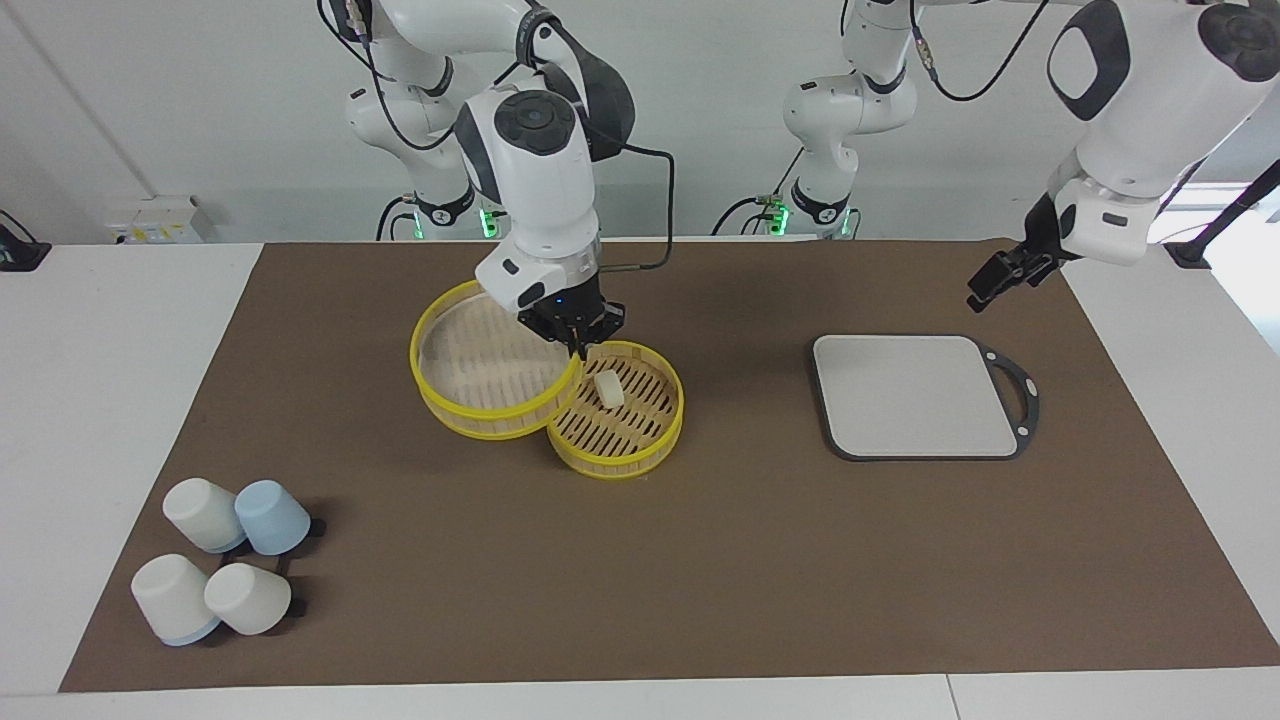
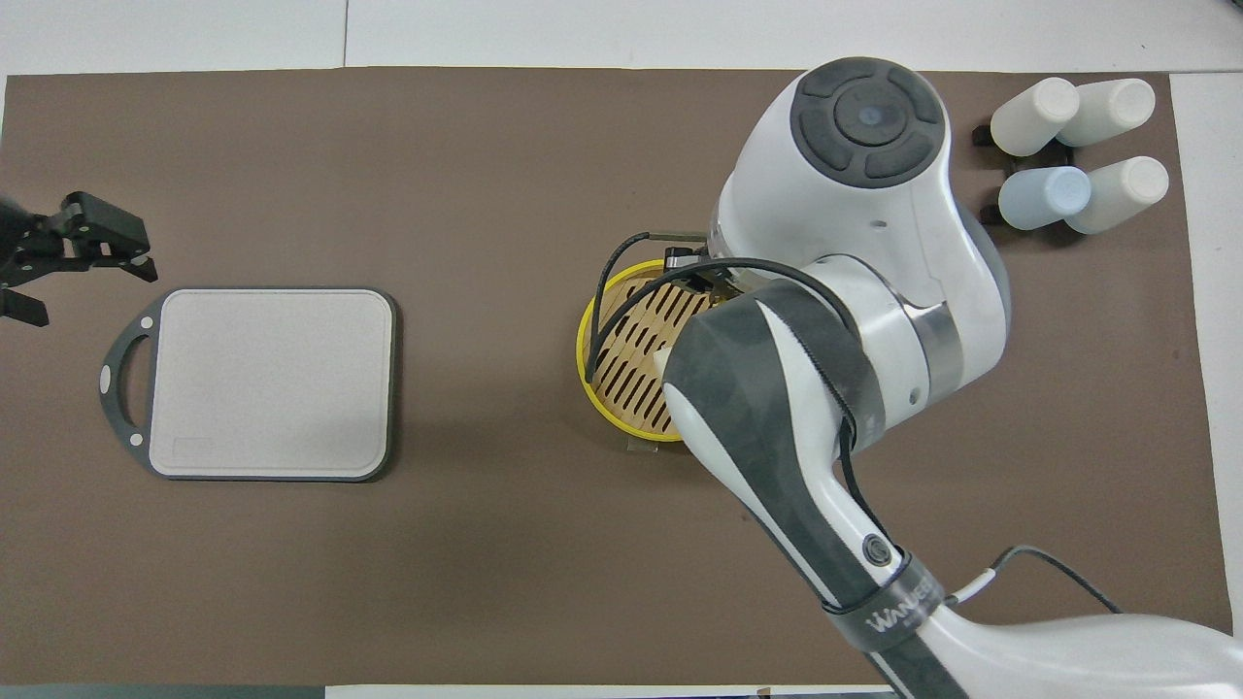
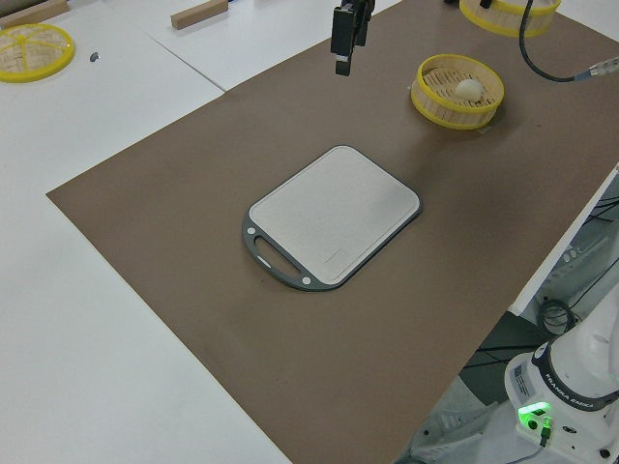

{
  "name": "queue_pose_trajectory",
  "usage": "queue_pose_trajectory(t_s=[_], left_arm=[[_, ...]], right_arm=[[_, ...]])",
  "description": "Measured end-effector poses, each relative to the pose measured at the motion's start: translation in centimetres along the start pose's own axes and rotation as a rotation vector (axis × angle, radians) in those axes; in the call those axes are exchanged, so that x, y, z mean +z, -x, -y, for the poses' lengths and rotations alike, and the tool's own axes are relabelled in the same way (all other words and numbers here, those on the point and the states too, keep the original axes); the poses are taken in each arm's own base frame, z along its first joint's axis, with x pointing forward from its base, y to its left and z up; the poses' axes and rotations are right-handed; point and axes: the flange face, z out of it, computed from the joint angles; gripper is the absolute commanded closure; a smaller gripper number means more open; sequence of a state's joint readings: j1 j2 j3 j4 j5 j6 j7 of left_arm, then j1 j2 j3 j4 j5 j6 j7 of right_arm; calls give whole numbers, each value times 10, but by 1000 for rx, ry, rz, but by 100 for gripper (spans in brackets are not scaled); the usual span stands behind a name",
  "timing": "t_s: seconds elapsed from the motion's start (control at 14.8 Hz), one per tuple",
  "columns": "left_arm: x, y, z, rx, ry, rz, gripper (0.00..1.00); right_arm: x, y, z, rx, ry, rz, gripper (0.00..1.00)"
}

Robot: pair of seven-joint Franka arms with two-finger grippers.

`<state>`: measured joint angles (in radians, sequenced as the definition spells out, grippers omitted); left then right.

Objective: Place bun in steamer
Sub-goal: 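Retract the left gripper while the right gripper brings the lid over the steamer, then lower the yellow-rimmed lid onto the steamer with the right gripper and release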

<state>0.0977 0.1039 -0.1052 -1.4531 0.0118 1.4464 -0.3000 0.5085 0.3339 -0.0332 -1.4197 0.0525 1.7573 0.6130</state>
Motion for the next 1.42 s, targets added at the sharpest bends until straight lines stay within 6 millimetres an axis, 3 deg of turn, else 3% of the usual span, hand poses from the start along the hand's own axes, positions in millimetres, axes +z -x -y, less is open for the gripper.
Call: queue_pose_trajectory(t_s=[0.13,0.27,0.54,0.67,0.88,1.42], left_arm=[[-8,6,11,43,3,2,0],[-9,9,6,59,7,1,0],[-6,11,11,81,4,15,0],[-7,23,17,115,-1,20,0],[-13,37,21,133,-3,8,0],[-9,32,18,226,2,-16,0]], right_arm=[[10,6,21,27,3,2,100],[21,10,43,46,8,4,100],[46,8,84,89,11,0,100],[56,6,97,98,8,-5,100],[62,5,109,101,-8,-21,100],[81,1,119,94,-23,-37,100]])
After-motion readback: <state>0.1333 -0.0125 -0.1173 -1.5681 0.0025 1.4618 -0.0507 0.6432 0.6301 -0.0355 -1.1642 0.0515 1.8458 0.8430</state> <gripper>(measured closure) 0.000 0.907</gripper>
